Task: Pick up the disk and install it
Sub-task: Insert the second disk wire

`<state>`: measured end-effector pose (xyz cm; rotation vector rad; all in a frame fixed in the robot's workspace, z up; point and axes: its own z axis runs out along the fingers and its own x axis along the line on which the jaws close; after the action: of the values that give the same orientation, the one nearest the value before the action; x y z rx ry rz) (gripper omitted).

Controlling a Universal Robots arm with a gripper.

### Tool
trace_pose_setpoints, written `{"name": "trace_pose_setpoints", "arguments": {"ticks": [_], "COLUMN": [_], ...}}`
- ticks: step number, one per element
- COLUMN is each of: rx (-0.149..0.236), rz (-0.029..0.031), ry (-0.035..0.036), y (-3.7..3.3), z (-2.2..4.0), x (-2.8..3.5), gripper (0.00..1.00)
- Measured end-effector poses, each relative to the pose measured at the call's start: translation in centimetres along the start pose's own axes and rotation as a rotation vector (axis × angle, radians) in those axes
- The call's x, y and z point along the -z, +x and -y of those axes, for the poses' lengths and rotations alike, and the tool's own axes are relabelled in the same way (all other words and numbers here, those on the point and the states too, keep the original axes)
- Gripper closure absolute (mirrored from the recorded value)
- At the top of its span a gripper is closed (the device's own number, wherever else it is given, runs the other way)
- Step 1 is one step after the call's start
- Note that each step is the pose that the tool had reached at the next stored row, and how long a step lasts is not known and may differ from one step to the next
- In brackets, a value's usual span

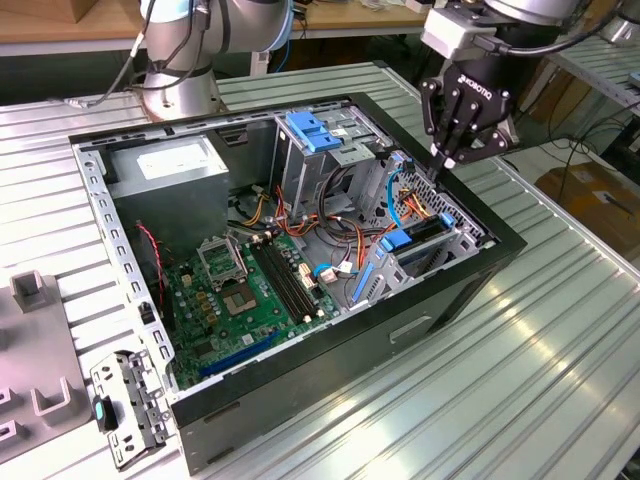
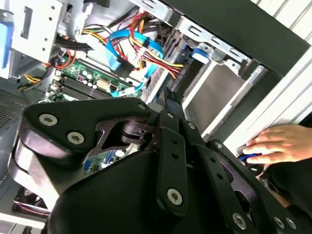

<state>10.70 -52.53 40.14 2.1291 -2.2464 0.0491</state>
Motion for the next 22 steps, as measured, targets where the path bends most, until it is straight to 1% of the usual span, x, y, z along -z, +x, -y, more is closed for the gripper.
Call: {"name": "trace_pose_setpoints", "arguments": {"ticks": [1,2,3,4,5,6,7,8,9,10,11,12,13,14,15,16,18,20,21,22], "rx": [0.0,0.0,0.0,0.0,0.0,0.0,0.0,0.0,0.0,0.0,0.0,0.0,-0.001,-0.001,-0.001,-0.001,-0.001,-0.001,-0.002,-0.002], "rz": [-0.0034,-0.0053,-0.008,-0.0112,-0.0131,-0.0209,-0.0261,-0.0292,-0.038,-0.0465,-0.052,-0.0657,-0.102,-0.1223,-0.1283,-0.1295,-0.1344,-0.1424,-0.1453,-0.1463], "ry": [-0.0008,-0.0017,-0.0035,-0.0054,-0.0065,-0.0074,-0.0081,-0.0087,-0.0103,-0.011,-0.0117,-0.0112,-0.0093,-0.0083,-0.0079,-0.0079,-0.0076,-0.0072,-0.007,-0.0069], "y": [-0.62,-1.19,-1.92,-2.78,-3.18,-3.97,-4.43,-4.74,-5.46,-5.91,-6.13,-6.21,-6.24,-6.31,-6.37,-6.4,-6.43,-6.46,-6.47,-6.47], "z": [-0.02,-0.06,-0.09,-0.13,-0.15,-0.2,-0.22,-0.23,-0.27,-0.3,-0.31,-0.3,-0.3,-0.3,-0.29,-0.29,-0.28,-0.26,-0.26,-0.26], "x": [0.05,0.07,0.11,0.16,0.18,0.23,0.26,0.26,0.32,0.33,0.36,0.36,0.34,0.23,0.02,-0.19,-0.58,-1.22,-1.36,-1.42], "gripper": [0.89,0.89,0.89,0.89,0.89,0.89,0.89,0.89,0.89,0.89,0.89,0.89,0.89,0.89,0.89,0.89,0.89,0.89,0.83,0.76]}}
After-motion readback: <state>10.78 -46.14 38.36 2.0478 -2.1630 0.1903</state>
